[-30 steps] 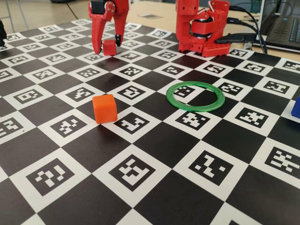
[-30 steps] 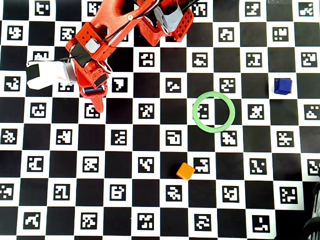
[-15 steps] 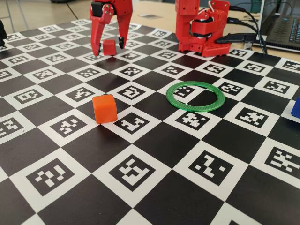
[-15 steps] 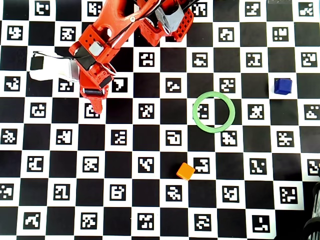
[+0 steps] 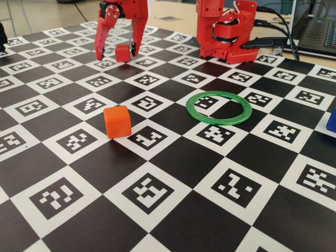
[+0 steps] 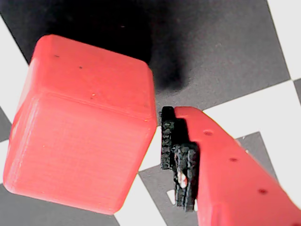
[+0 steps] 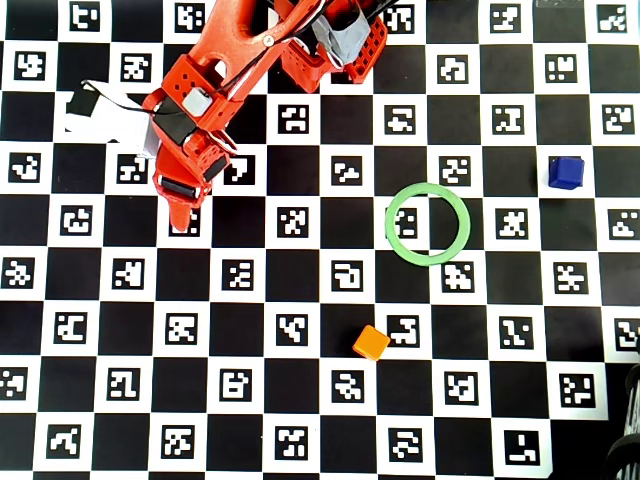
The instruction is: Grab the red cube then put it in the green circle then put the blue cube on top and finally the orange cube on top
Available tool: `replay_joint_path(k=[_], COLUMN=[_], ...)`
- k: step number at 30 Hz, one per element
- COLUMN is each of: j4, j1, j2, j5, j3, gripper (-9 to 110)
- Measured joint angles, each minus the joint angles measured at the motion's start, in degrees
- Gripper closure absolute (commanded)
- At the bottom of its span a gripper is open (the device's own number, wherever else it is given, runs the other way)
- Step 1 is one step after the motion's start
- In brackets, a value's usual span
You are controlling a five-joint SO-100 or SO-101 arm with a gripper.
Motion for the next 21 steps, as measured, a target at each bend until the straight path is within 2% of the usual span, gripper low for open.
replay_joint_path(k=[15, 18, 21], j4=[0.0, 0.0, -0.2], j1=[-0.2, -0.7, -1.1], j2=[0.0, 0.0, 0.0], j5=[9.7, 10.2, 10.2], j3=[0.0, 0.0, 0.0], gripper=[63, 67, 75])
